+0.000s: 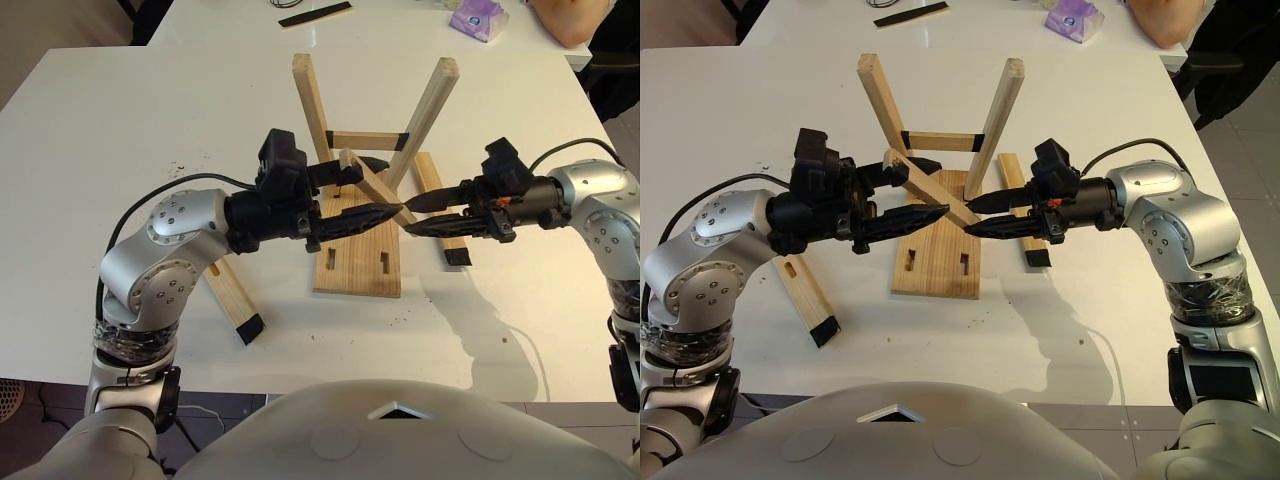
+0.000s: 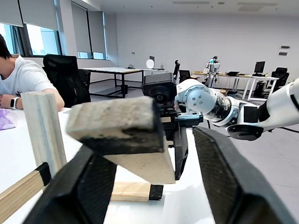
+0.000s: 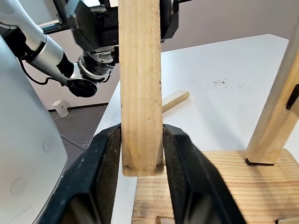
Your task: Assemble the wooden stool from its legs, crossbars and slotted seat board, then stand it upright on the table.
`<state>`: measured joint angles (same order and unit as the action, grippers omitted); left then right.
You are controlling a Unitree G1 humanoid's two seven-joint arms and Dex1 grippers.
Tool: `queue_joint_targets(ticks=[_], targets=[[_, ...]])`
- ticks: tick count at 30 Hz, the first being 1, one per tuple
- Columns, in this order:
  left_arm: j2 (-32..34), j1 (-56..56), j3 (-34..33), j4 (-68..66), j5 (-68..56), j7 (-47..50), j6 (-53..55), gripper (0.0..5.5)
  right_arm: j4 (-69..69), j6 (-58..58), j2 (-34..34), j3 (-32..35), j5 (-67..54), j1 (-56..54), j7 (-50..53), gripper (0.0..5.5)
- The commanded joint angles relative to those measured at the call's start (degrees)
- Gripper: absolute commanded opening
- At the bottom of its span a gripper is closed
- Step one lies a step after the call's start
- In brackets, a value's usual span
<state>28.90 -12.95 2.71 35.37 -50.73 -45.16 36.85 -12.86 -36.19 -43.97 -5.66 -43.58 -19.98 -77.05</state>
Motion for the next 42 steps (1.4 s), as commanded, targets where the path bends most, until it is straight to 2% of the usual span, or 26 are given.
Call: queue_joint_targets(ticks=[1, 6, 15, 16, 19, 21, 23, 25, 30, 33, 37, 42], targets=[[0.86, -0.28, 1.86, 0.35, 1.87, -0.23, -0.04, 1.93, -0.35, 0.74, 0.24, -0.28, 1.61, -1.16, -0.09, 1.31], [1.83, 0.49, 3.26, 0.34, 4.22, -0.77, -0.39, 1.36, -1.11, 1.44, 0.08, -0.05, 2.84, -0.4, -0.07, 1.31], [2.91, 0.08, 4.07, -0.95, 5.84, -0.45, -0.16, 1.32, -1.68, 4.57, -0.23, -1.27, 8.15, 1.17, 0.49, 1.31], [2.88, -0.17, 3.96, -1.13, 5.76, -0.39, -0.14, 1.32, -1.48, 5.57, -0.04, -1.34, 9.42, 1.24, 1.32, 1.67], [2.79, -0.54, 3.59, -1.72, 5.98, -0.25, -0.38, 1.31, -1.13, 7.05, 0.13, -1.44, 10.94, 1.66, 1.56, 2.11], [3.1, -0.72, 3.31, -2.19, 6.8, -0.02, -0.52, 1.31, -1.07, 6.06, -0.51, -1.05, 10.46, 2.08, 1.17, 2.38], [3.74, -1.05, 2.54, -3.19, 7.53, -0.35, -0.92, 1.31, -0.65, 6.0, -1.31, 0.4, 10.26, 3.11, 1.36, 2.43], [5.74, -1.02, 0.68, -3.91, 7.78, -1.75, -1.29, 1.31, -1.47, 5.85, -1.38, 3.23, 9.09, 5.3, 2.9, 2.43], [20.48, 5.49, -11.79, -8.04, 9.02, -12.32, -2.22, 1.31, -8.39, 6.43, 0.73, 14.66, 5.66, 17.13, 11.41, 2.43], [26.11, 8.68, -15.63, -13.73, 11.97, -16.14, -2.98, 1.31, -12.85, 7.98, 3.29, 18.15, 5.93, 24.92, 16.27, 2.43], [29.57, 13.7, -17.97, -16.66, 15.19, -19.35, -4.99, 1.31, -17.49, 9.68, 5.59, 20.24, 6.58, 30.83, 21.44, 2.43], [31.4, 20.51, -20.81, -16.63, 18.71, -21.45, -7.71, 1.31, -18.24, 11.3, 5.66, 20.78, 7.7, 32.48, 24.06, 2.43]])
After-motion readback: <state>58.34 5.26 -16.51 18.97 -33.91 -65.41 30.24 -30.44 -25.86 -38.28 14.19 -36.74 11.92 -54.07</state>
